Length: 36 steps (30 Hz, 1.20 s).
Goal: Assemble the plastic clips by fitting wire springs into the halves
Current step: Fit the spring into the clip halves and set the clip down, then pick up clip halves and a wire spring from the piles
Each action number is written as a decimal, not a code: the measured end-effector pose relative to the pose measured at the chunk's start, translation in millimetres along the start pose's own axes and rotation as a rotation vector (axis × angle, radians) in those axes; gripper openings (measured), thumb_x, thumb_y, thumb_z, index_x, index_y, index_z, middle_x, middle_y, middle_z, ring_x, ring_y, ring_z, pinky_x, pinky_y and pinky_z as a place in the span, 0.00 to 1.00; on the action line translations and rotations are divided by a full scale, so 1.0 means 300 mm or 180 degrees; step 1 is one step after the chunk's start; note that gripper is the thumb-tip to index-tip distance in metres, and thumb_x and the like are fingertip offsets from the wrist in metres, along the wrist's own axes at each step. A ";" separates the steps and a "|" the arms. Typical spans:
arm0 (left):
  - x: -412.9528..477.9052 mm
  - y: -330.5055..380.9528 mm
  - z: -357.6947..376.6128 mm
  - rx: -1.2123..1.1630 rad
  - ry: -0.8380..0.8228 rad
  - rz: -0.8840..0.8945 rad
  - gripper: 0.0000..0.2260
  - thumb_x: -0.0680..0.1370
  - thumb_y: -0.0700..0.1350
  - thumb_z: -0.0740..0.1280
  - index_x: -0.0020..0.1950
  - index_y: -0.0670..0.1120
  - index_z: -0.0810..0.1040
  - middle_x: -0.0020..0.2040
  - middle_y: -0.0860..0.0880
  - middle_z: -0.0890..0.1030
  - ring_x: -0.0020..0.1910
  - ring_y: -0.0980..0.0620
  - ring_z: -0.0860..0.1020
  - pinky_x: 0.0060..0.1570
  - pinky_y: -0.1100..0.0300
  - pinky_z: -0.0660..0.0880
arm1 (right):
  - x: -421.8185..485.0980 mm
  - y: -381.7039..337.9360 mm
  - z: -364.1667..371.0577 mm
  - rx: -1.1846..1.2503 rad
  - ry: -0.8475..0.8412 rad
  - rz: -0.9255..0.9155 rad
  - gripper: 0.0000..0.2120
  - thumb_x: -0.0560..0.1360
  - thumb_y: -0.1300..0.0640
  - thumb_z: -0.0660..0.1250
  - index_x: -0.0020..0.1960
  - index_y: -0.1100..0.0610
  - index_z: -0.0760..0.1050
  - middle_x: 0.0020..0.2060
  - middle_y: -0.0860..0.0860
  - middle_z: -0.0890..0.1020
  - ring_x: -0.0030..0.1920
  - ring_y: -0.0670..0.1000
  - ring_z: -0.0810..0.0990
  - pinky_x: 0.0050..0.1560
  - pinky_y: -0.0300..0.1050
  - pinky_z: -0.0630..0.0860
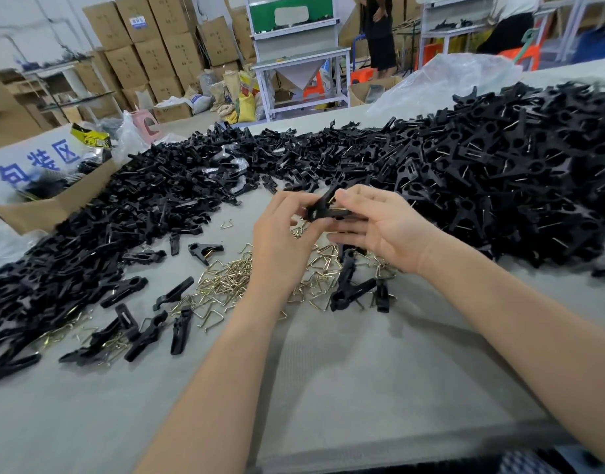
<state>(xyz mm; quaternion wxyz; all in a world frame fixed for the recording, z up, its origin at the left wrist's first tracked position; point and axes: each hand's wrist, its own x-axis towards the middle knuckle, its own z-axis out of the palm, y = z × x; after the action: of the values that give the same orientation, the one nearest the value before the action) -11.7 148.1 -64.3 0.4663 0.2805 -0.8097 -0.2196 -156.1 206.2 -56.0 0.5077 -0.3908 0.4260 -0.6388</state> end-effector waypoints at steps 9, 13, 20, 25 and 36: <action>0.005 -0.008 0.006 -0.0014 -0.0189 -0.0008 0.13 0.73 0.42 0.74 0.57 0.49 0.80 0.50 0.54 0.82 0.48 0.59 0.78 0.51 0.70 0.72 | -0.012 -0.010 0.008 -0.0943 0.0357 -0.0525 0.08 0.77 0.61 0.66 0.39 0.58 0.75 0.37 0.53 0.81 0.38 0.50 0.80 0.47 0.49 0.81; -0.002 -0.002 0.002 0.0092 -0.0239 0.0242 0.14 0.72 0.43 0.74 0.57 0.47 0.81 0.50 0.53 0.82 0.49 0.63 0.76 0.50 0.77 0.67 | -0.006 -0.002 -0.004 -0.0604 0.0157 -0.0170 0.08 0.75 0.60 0.68 0.37 0.58 0.74 0.37 0.53 0.81 0.37 0.49 0.82 0.46 0.47 0.81; -0.006 0.013 0.003 0.0083 -0.0253 0.0348 0.14 0.71 0.40 0.74 0.57 0.47 0.81 0.49 0.54 0.80 0.48 0.64 0.75 0.49 0.75 0.68 | -0.006 -0.012 -0.035 0.0571 -0.0325 0.0996 0.16 0.67 0.56 0.70 0.52 0.61 0.77 0.46 0.57 0.80 0.44 0.53 0.82 0.49 0.47 0.81; -0.004 0.021 -0.009 0.0064 -0.0256 0.0343 0.15 0.70 0.42 0.75 0.57 0.47 0.82 0.47 0.51 0.83 0.46 0.57 0.77 0.48 0.67 0.74 | 0.000 -0.011 -0.039 0.0624 -0.0370 0.1016 0.16 0.66 0.54 0.70 0.52 0.59 0.78 0.41 0.55 0.82 0.40 0.52 0.83 0.47 0.47 0.81; -0.006 0.024 -0.007 0.0045 -0.0166 0.0297 0.11 0.69 0.47 0.77 0.50 0.47 0.84 0.41 0.52 0.83 0.40 0.56 0.78 0.42 0.60 0.75 | 0.003 -0.016 -0.051 0.0502 -0.0402 0.0909 0.09 0.69 0.52 0.68 0.36 0.56 0.82 0.37 0.52 0.81 0.35 0.47 0.78 0.42 0.43 0.80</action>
<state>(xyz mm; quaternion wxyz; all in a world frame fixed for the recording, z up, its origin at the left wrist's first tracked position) -10.8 154.2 -60.0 0.4528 0.2399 -0.8353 -0.1991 -172.2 208.1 -56.5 0.6482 -0.3246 0.3931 -0.5657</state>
